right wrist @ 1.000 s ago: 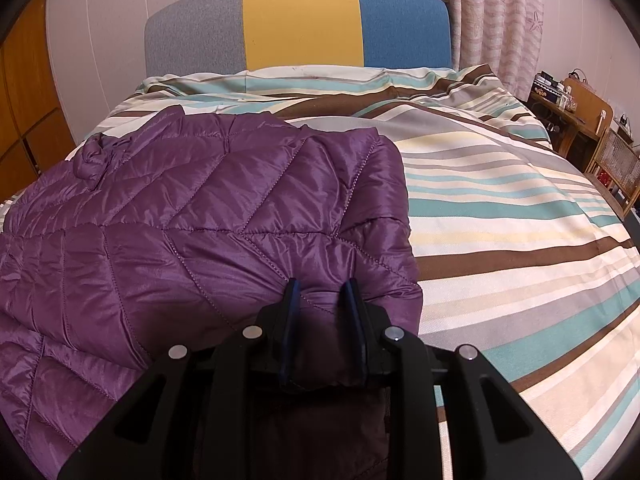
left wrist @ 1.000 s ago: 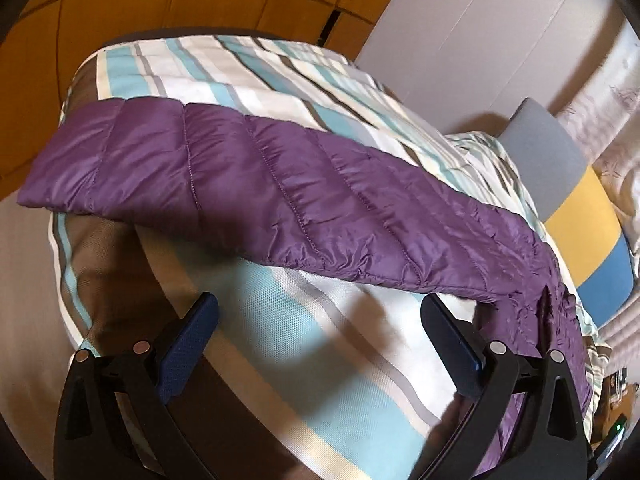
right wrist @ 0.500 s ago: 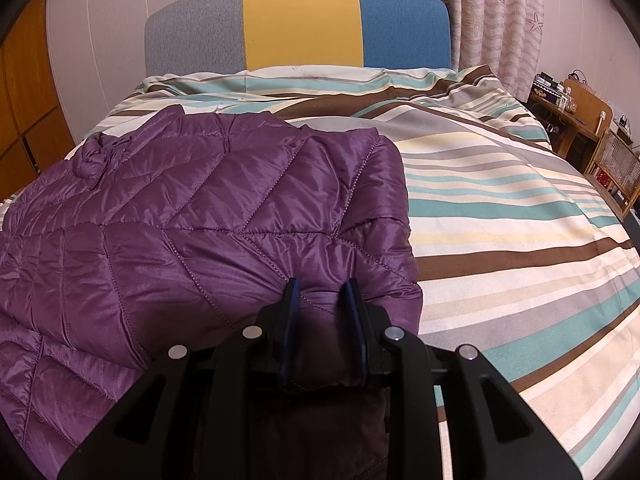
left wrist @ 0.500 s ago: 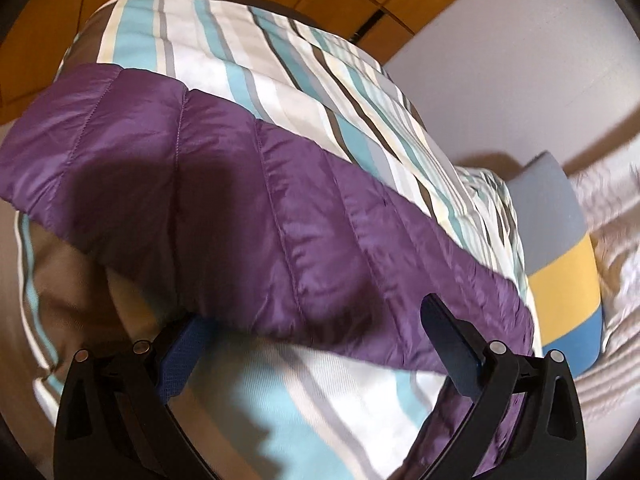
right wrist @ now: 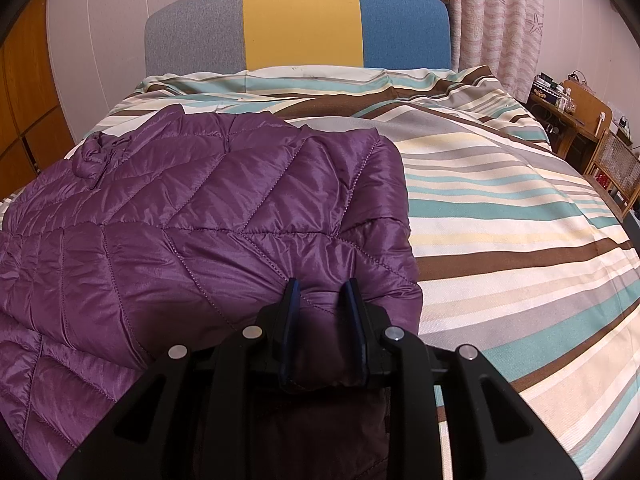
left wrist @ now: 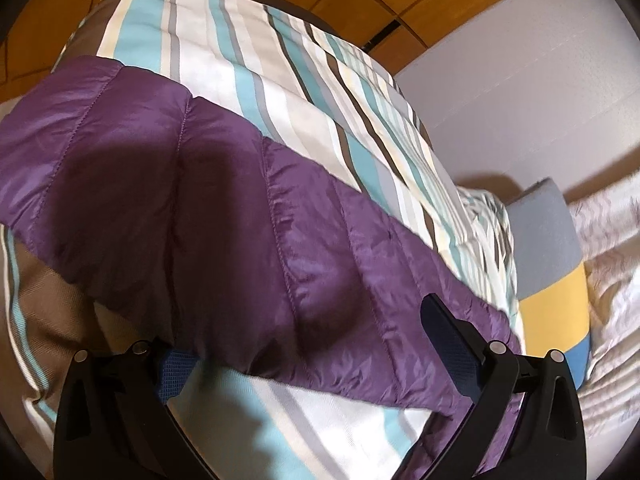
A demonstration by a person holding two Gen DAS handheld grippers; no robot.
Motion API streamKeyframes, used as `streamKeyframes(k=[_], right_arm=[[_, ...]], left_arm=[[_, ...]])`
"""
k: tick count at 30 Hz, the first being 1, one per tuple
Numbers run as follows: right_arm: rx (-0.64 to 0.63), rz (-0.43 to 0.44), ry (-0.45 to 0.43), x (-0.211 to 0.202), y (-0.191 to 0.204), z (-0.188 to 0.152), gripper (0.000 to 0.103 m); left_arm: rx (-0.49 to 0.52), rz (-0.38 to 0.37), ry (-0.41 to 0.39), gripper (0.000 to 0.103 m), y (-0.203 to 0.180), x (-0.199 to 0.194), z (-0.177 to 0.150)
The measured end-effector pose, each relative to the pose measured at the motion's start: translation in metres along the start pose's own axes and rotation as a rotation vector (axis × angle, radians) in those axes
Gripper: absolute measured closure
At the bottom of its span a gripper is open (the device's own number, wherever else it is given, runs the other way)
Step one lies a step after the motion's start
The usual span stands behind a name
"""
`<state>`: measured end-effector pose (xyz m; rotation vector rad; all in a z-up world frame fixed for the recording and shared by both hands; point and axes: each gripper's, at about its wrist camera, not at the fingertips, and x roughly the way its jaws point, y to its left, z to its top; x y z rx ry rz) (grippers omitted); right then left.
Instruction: Fold large clothes
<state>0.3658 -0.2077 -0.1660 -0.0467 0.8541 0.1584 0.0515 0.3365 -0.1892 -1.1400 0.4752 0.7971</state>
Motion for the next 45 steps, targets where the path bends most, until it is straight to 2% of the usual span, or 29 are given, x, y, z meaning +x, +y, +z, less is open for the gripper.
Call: streamKeyframes(k=[3,7,16,21,24,25,26,28,32,33,37,40,45], right_arm=[[0.000,0.000,0.000,0.000,0.001,0.000,0.080],[0.002,0.002,0.000,0.000,0.000,0.000,0.080],[0.001,0.001,0.000,0.000,0.000,0.000,0.080],[-0.002,-0.003,0.000,0.000,0.000,0.000,0.080],[-0.005,-0.007,0.000,-0.001,0.000,0.000,0.080],[-0.006,-0.008,0.000,-0.001,0.000,0.000,0.080],[-0.007,-0.009,0.000,-0.001,0.001,0.000,0.080],[-0.010,-0.011,0.001,0.000,0.001,0.000,0.080],[-0.011,-0.011,0.001,0.000,0.001,0.000,0.080],[-0.011,-0.011,0.001,0.000,0.002,0.000,0.080],[-0.010,-0.011,0.001,0.000,0.001,0.000,0.080],[-0.011,-0.011,0.001,0.000,0.001,0.000,0.080],[-0.010,-0.011,0.001,0.000,0.001,0.000,0.080]], left_arm=[[-0.054,-0.005,-0.013,0.003,0.003,0.002,0.006],[-0.058,-0.010,-0.007,0.020,-0.001,0.007,0.008],[-0.092,-0.113,-0.044,0.020,0.017,-0.001,0.009],[-0.139,-0.124,-0.058,0.020,0.021,0.000,0.017],[-0.171,-0.098,-0.071,0.048,0.026,0.003,0.020],[-0.175,-0.067,-0.067,0.069,0.029,0.005,0.021],[-0.170,-0.033,-0.067,0.082,0.029,0.006,0.022],[-0.139,0.006,-0.098,0.082,0.025,0.003,0.021],[0.085,0.079,-0.245,0.082,-0.018,-0.019,0.014],[0.179,0.105,-0.294,0.082,-0.037,-0.026,0.010],[0.429,0.134,-0.395,0.082,-0.093,-0.039,-0.008],[0.593,0.130,-0.429,0.082,-0.129,-0.042,-0.030],[0.948,0.127,-0.431,0.082,-0.194,-0.032,-0.089]])
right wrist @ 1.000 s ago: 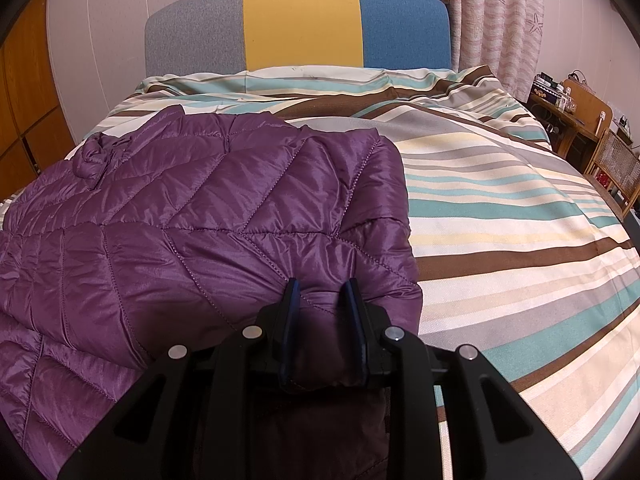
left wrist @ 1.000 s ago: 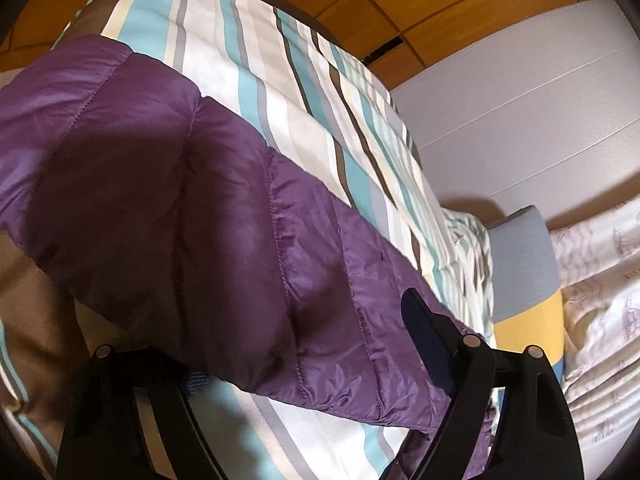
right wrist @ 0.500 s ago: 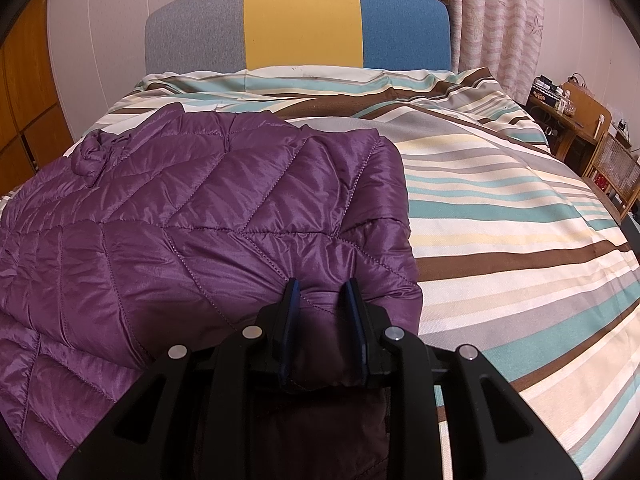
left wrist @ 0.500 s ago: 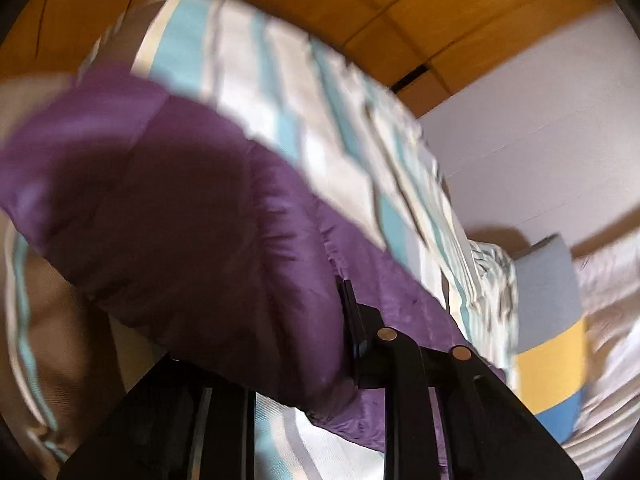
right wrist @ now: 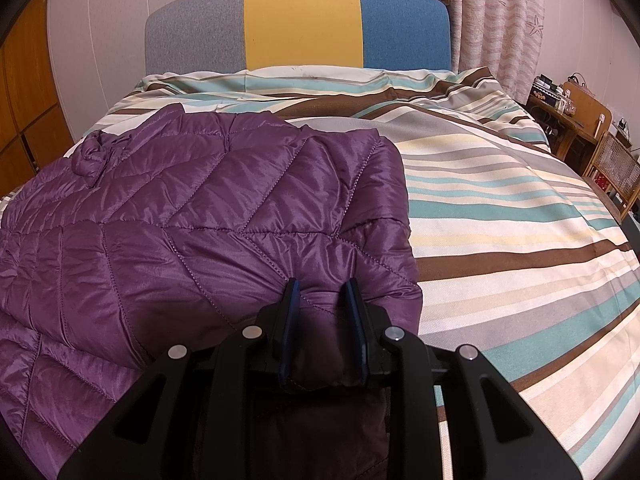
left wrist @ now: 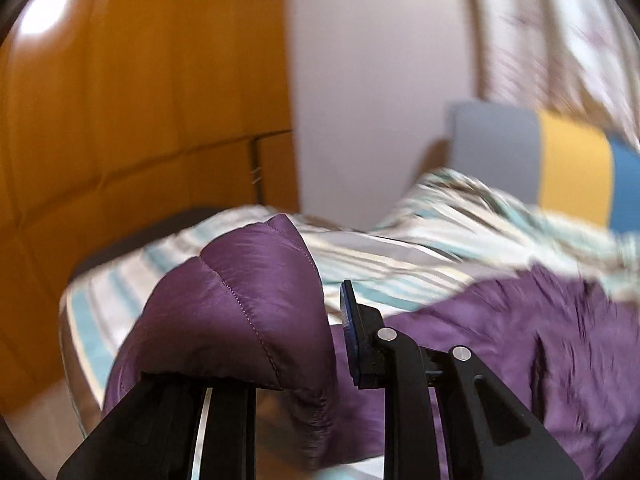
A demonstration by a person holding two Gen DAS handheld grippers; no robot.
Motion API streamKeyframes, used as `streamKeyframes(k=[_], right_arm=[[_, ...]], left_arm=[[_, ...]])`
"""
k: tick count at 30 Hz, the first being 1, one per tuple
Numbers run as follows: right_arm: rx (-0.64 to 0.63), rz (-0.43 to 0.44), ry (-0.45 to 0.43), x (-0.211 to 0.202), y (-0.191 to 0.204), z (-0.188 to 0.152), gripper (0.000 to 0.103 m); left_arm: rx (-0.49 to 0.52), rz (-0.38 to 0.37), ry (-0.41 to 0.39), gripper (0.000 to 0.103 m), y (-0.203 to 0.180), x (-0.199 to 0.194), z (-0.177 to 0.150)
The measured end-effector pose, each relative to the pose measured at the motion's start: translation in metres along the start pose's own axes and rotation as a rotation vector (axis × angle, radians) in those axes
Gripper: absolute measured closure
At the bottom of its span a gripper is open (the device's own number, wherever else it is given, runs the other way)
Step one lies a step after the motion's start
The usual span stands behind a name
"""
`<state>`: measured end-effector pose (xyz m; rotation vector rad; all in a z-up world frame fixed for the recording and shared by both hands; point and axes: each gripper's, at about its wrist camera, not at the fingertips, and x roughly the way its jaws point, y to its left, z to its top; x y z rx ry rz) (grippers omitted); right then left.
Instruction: Fold large clothes
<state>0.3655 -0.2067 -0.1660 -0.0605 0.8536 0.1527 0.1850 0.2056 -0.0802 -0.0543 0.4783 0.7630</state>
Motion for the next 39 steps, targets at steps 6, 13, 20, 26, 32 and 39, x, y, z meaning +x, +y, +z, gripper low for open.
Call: streamKeyframes(k=[6,13,20,26,32,39], right_arm=[[0.000,0.000,0.000,0.000,0.000,0.000,0.080],[0.004,0.006,0.000,0.000,0.000,0.001,0.080],[0.010,0.014,-0.001,0.000,0.000,0.001,0.079],[0.010,0.014,-0.001,-0.001,-0.001,0.001,0.079],[0.009,0.015,0.000,-0.001,-0.002,0.000,0.079],[0.009,0.015,0.000,-0.001,-0.001,0.001,0.079]], left_arm=[[0.546,-0.055,-0.034,0.082,-0.125,-0.007,-0.024],[1.023,-0.144,-0.072,0.082,-0.225,-0.017,-0.090],[1.036,-0.208,-0.031,0.056,-0.235,-0.017,-0.114],[0.800,-0.440,0.048,0.007,-0.221,-0.042,-0.084],[0.306,-0.800,0.267,0.004,-0.183,-0.041,-0.066],[-0.394,-0.766,0.431,0.053,-0.125,0.017,-0.058]])
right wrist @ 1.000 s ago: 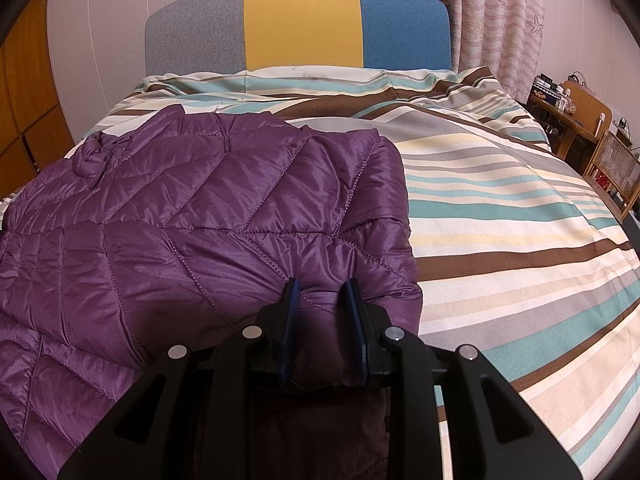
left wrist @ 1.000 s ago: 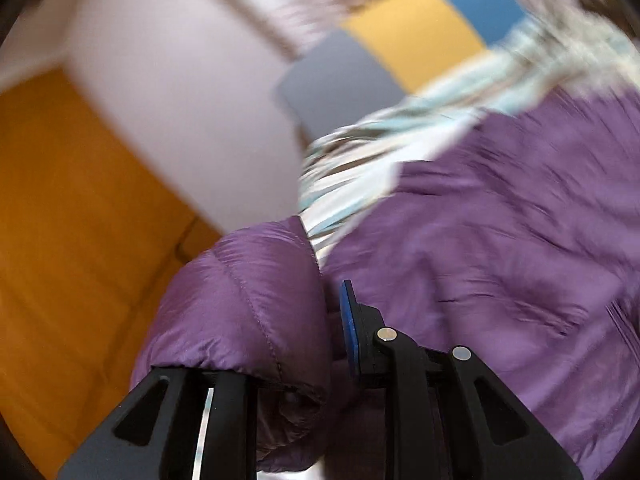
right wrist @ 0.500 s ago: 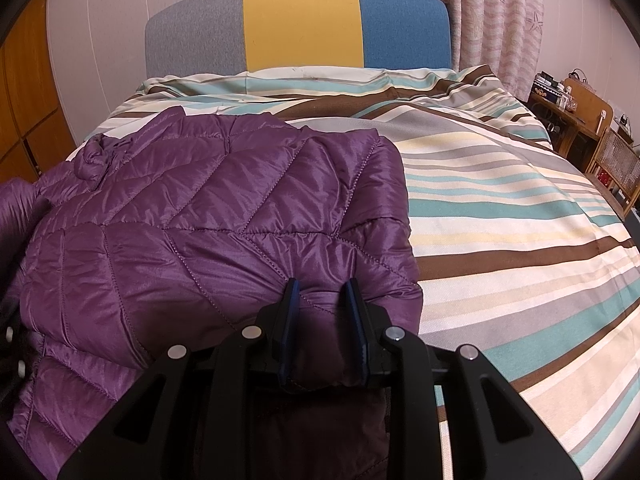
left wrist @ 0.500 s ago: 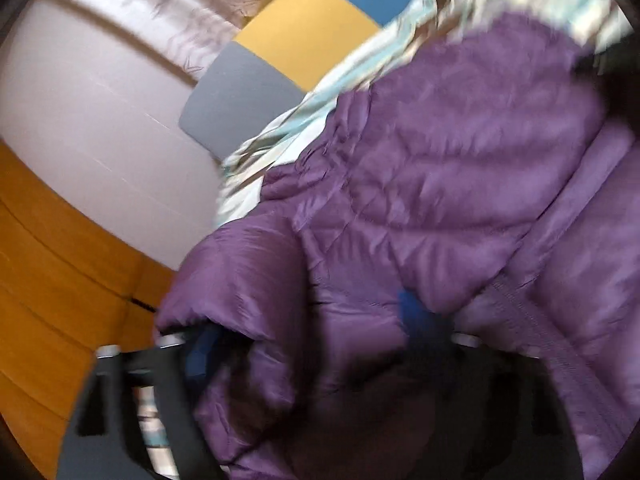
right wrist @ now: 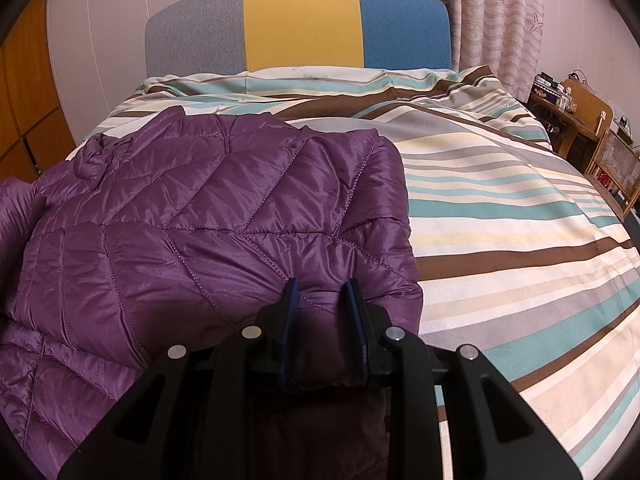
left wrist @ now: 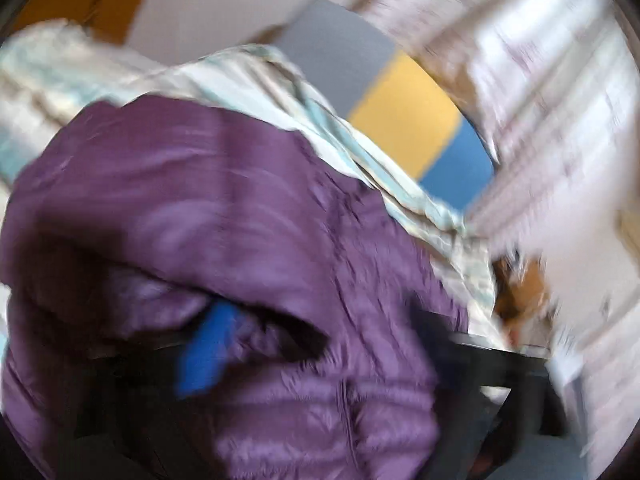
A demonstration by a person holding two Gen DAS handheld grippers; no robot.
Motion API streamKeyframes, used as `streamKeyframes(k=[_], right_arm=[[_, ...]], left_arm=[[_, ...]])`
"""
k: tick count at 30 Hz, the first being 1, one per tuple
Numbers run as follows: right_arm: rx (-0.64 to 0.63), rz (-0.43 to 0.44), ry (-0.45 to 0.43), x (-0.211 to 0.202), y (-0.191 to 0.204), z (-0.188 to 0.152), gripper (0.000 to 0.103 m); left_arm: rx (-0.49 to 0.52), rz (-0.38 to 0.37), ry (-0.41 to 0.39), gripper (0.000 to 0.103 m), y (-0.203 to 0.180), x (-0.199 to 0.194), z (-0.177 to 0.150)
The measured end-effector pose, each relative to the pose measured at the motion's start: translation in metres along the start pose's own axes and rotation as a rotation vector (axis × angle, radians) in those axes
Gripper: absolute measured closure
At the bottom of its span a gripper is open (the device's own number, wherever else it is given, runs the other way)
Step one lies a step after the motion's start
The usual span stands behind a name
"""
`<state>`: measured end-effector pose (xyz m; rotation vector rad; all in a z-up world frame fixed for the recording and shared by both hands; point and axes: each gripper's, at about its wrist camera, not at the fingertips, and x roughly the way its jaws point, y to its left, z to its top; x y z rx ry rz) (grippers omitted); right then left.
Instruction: Fold large clothes
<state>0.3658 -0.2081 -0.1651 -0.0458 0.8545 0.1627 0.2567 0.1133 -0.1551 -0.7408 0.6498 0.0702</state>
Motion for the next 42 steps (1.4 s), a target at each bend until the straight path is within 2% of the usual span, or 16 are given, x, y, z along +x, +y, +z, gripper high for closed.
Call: streamKeyframes(k=[1,2,8,10,12,14,17,18,20,22,24,28,32,34,39,42], right_arm=[[-0.001,-0.001,0.000,0.000,0.000,0.000,0.079],[-0.001,-0.001,0.000,0.000,0.000,0.000,0.079],[0.000,0.000,0.000,0.000,-0.001,0.000,0.079],[0.002,0.002,0.000,0.000,-0.001,0.000,0.079],[0.003,0.004,0.000,0.000,0.000,0.000,0.079],[0.004,0.005,0.000,0.000,0.000,0.000,0.079],[0.006,0.008,-0.001,0.000,-0.001,-0.001,0.079],[0.006,0.008,-0.001,0.001,-0.001,-0.001,0.079],[0.005,0.007,0.000,0.000,-0.001,-0.001,0.079],[0.003,0.005,-0.001,0.000,-0.001,-0.001,0.079],[0.003,0.005,0.000,0.000,-0.001,-0.001,0.079],[-0.001,0.001,0.001,0.000,-0.001,-0.001,0.079],[0.002,0.032,0.011,-0.003,-0.003,0.002,0.071],[-0.011,0.054,-0.001,-0.013,-0.001,0.008,0.058],[-0.053,0.176,-0.128,-0.058,0.031,0.030,0.058],[-0.100,0.229,-0.138,-0.063,0.062,0.044,0.058]], left_arm=[[0.009,0.046,0.010,0.062,-0.001,0.004,0.003],[0.037,0.071,0.004,0.062,-0.006,0.005,0.005],[0.546,0.246,-0.075,0.062,-0.086,0.016,-0.021],[0.691,0.301,-0.049,0.062,-0.106,0.028,-0.036],[0.853,0.364,0.030,0.062,-0.119,0.052,-0.051],[1.009,0.396,0.099,0.040,-0.123,0.072,-0.070],[1.226,0.464,0.080,0.037,-0.125,0.076,-0.100],[1.238,0.465,0.072,0.037,-0.125,0.076,-0.102],[1.195,0.433,0.077,0.032,-0.124,0.071,-0.099],[1.092,0.339,0.088,0.019,-0.121,0.056,-0.089],[1.026,0.258,0.084,0.013,-0.118,0.041,-0.083],[0.880,0.152,0.044,0.013,-0.106,0.014,-0.064],[0.674,0.180,-0.005,0.013,-0.076,0.000,-0.033],[0.567,0.201,-0.038,0.013,-0.054,-0.009,-0.020],[0.320,0.282,-0.105,0.013,-0.005,-0.028,0.022],[0.279,0.365,-0.082,0.013,0.012,-0.019,0.036]])
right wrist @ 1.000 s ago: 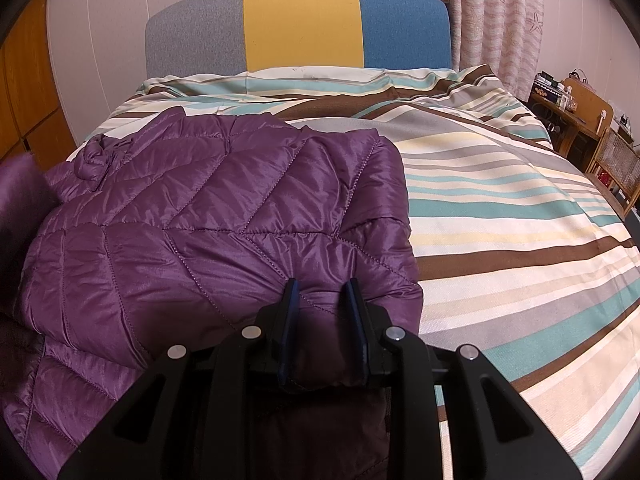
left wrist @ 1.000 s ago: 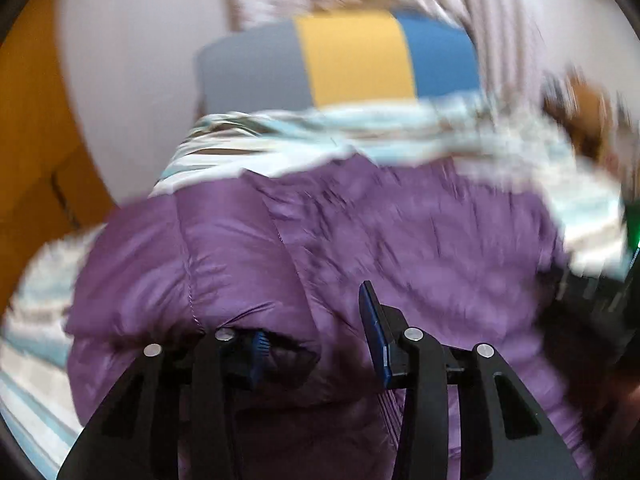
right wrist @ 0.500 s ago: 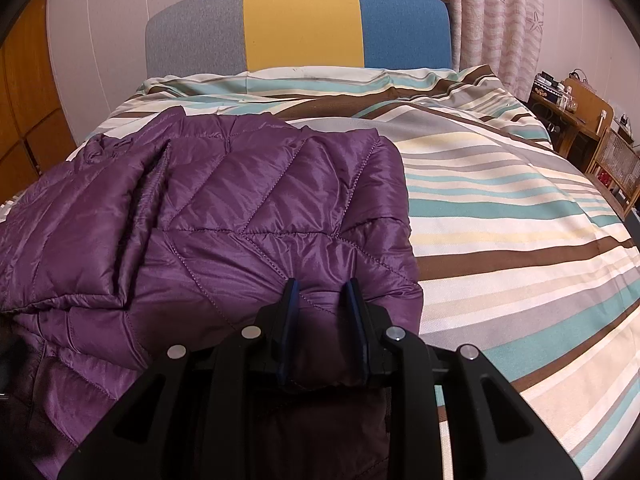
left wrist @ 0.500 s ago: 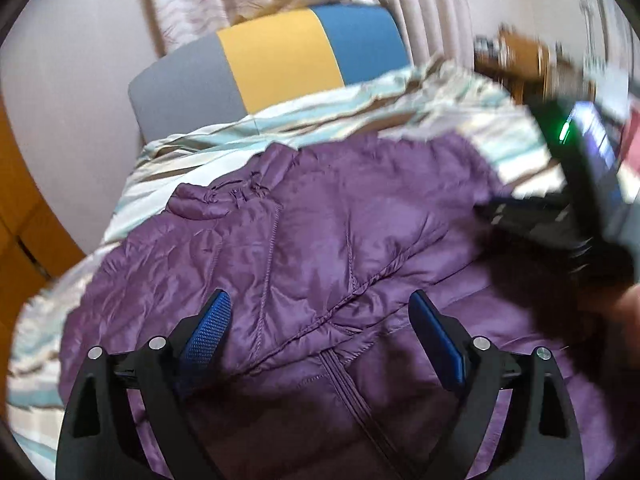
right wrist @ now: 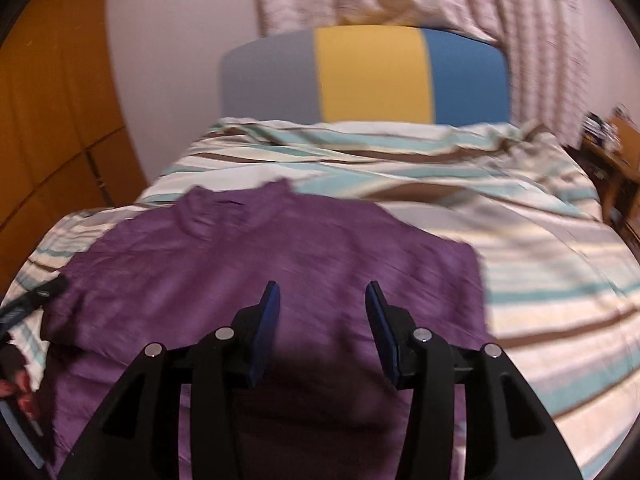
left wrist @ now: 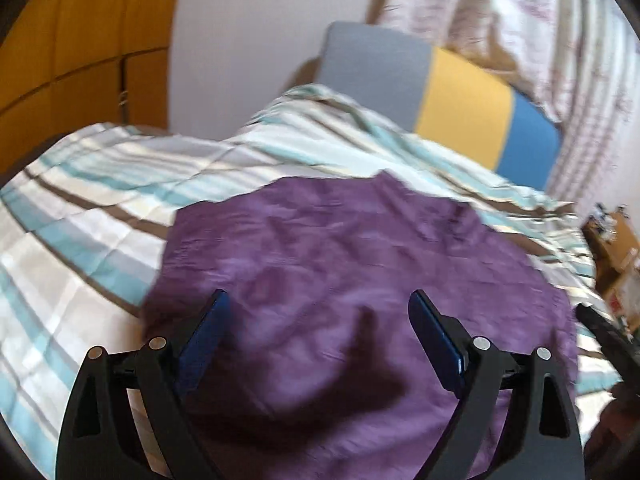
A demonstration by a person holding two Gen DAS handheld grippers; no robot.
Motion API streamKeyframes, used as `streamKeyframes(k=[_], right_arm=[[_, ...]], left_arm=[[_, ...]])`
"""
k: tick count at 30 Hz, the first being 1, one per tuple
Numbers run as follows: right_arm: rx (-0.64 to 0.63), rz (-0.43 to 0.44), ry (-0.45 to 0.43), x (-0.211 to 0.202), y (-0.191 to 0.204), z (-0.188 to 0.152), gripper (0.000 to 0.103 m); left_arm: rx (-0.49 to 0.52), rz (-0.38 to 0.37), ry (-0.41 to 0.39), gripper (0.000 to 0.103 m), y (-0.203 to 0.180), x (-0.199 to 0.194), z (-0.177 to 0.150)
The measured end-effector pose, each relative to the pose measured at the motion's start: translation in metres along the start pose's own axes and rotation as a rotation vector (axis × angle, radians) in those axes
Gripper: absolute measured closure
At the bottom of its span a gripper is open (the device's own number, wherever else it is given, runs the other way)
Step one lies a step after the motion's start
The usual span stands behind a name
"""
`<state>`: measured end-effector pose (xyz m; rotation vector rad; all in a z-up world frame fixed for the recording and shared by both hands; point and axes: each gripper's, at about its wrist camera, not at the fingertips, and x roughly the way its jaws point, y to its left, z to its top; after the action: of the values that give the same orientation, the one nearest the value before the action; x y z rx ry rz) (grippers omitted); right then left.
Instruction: Fold large clothes
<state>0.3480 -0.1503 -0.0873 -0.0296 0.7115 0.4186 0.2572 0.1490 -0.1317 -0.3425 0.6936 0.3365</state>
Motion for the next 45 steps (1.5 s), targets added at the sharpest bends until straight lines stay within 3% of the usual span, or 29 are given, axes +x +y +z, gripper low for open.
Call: streamKeyframes(k=[4,7,9,13,19,23,26,30,34,38,45], right_arm=[[-0.100,0.003,0.070,0.043,0.039,0.007,0.060],[-0.089,-0.067,0.160,0.074,0.037,-0.006,0.061],[-0.064,-0.065,0.182,0.083,0.028,-0.023,0.060],[-0.049,-0.049,0.167,0.085,0.022,-0.035,0.059],[-0.075,-0.076,0.162,0.084,0.027,-0.039,0.058],[-0.075,-0.076,0.161,0.084,0.028,-0.038,0.058],[-0.075,-0.076,0.161,0.084,0.028,-0.038,0.058],[-0.074,-0.076,0.160,0.084,0.028,-0.037,0.057],[-0.081,-0.077,0.159,0.083,0.029,-0.037,0.056],[-0.084,-0.081,0.160,0.084,0.029,-0.037,0.056],[-0.085,-0.085,0.159,0.085,0.030,-0.037,0.056]], left_arm=[[0.013,0.067,0.081,0.015,0.008,0.030,0.000],[0.071,0.086,0.099,0.015,0.006,0.046,-0.006],[0.133,0.089,0.098,0.011,0.005,0.055,-0.010],[0.123,0.036,0.135,0.007,0.015,0.074,-0.010],[0.142,0.067,0.131,0.006,0.012,0.058,-0.006],[0.039,0.002,0.058,0.006,0.012,0.022,0.003],[0.009,0.018,0.074,0.006,0.005,0.031,0.022],[0.074,0.122,0.155,0.009,0.002,0.079,0.027],[0.163,0.119,0.151,0.008,0.000,0.104,0.016],[0.165,0.099,0.157,0.005,0.003,0.114,0.017],[0.181,0.081,0.153,0.003,0.007,0.094,0.020]])
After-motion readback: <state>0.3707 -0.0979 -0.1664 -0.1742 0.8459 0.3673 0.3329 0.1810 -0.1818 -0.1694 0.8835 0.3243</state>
